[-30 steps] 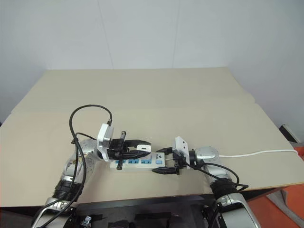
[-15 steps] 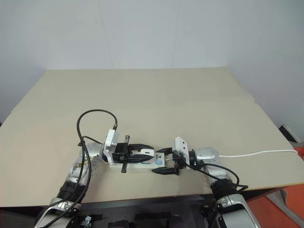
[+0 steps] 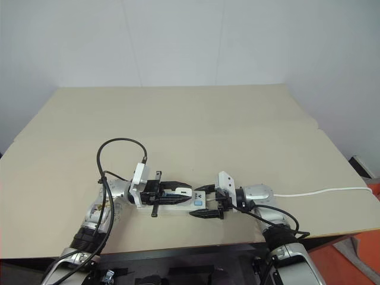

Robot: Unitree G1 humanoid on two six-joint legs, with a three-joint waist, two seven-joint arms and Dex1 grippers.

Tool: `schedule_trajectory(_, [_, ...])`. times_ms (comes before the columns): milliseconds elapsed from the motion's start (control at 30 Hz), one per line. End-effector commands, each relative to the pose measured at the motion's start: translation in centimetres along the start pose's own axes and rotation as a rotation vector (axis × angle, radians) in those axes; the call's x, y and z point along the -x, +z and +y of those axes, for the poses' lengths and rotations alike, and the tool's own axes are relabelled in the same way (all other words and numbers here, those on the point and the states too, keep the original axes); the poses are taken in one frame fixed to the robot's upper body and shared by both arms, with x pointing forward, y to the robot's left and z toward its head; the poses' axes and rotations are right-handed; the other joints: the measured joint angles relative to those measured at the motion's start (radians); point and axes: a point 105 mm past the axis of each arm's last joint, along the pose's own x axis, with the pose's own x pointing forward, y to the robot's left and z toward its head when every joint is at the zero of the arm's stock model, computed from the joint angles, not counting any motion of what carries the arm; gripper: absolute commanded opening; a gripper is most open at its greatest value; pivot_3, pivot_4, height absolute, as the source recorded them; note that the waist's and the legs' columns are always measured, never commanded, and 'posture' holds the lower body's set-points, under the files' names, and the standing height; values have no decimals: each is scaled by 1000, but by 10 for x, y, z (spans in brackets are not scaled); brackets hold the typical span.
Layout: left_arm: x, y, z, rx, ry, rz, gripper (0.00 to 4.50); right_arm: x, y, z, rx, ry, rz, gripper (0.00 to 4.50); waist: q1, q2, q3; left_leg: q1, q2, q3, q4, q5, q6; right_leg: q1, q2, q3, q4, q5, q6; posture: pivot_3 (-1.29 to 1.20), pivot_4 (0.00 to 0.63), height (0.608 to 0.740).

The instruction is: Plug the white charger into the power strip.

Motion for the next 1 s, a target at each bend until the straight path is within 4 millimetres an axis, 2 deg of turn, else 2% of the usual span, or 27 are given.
schedule_trajectory(33, [-1, 1, -1, -20, -7, -7, 1025, -2, 0, 4, 3, 16, 7, 3437, 0, 0, 0, 0, 0, 0, 0, 0, 0, 0, 0, 0, 0, 0, 0, 0, 150, 740])
schedule_trajectory(367, [-2, -3, -3, -28, -20, -9, 1025, -1, 0, 4, 2, 14, 6, 3437, 2, 0, 0, 0, 0, 0, 0, 0, 0, 0, 0, 0, 0, 0, 0, 0, 150, 740])
schedule_trajectory(1000, [25, -16, 4, -7, 43, 69, 1025, 1, -1, 4, -3, 20, 15, 3437, 0, 0, 0, 1, 0, 0, -1, 0, 0, 1, 0, 0, -1, 0, 0, 0, 150, 740])
